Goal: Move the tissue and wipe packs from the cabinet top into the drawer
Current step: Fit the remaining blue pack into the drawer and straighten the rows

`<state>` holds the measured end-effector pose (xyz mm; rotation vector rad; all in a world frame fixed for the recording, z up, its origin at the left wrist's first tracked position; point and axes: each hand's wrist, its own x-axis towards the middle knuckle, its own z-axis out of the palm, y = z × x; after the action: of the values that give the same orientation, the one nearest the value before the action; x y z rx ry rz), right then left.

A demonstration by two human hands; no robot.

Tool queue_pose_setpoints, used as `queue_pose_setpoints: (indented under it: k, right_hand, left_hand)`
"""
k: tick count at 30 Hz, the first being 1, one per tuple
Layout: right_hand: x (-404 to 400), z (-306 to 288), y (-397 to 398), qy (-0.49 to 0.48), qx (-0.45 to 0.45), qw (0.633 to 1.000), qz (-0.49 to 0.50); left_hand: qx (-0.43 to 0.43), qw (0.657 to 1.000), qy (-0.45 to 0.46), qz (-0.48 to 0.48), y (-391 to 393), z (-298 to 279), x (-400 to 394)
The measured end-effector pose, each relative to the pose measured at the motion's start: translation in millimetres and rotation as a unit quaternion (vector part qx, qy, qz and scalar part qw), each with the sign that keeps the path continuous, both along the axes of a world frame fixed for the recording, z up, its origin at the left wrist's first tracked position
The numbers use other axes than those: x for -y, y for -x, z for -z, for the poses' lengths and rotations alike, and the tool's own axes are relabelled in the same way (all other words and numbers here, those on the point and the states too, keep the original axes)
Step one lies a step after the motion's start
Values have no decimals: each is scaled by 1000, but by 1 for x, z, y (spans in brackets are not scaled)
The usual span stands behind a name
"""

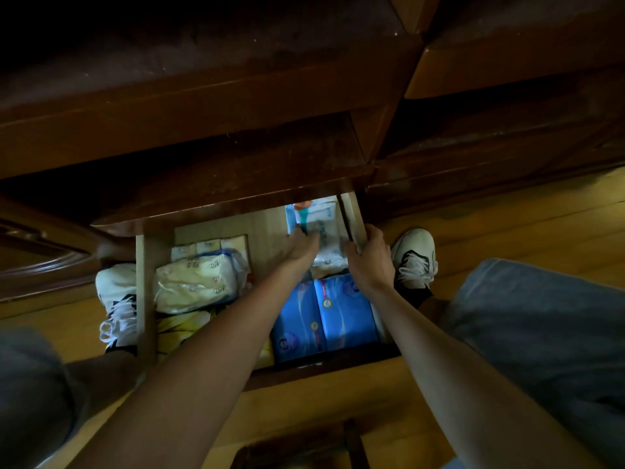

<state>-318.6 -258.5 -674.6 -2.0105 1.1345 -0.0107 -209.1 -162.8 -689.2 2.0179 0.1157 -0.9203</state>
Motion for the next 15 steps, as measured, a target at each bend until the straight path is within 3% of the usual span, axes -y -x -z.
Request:
queue_pose_setpoints:
  k: [5, 9, 15]
  right_hand:
    - [-2, 2, -3, 3, -8, 1000, 2]
    - [-3, 4, -5, 20, -15, 1000, 4]
    - [-2, 11, -4, 61, -28, 997, -28]
  left_hand:
    - [-88, 994, 55, -23, -5, 0, 4]
    - [-88, 992, 48, -71, -11, 0, 0]
    - [-100, 994, -7, 45, -6, -8, 26]
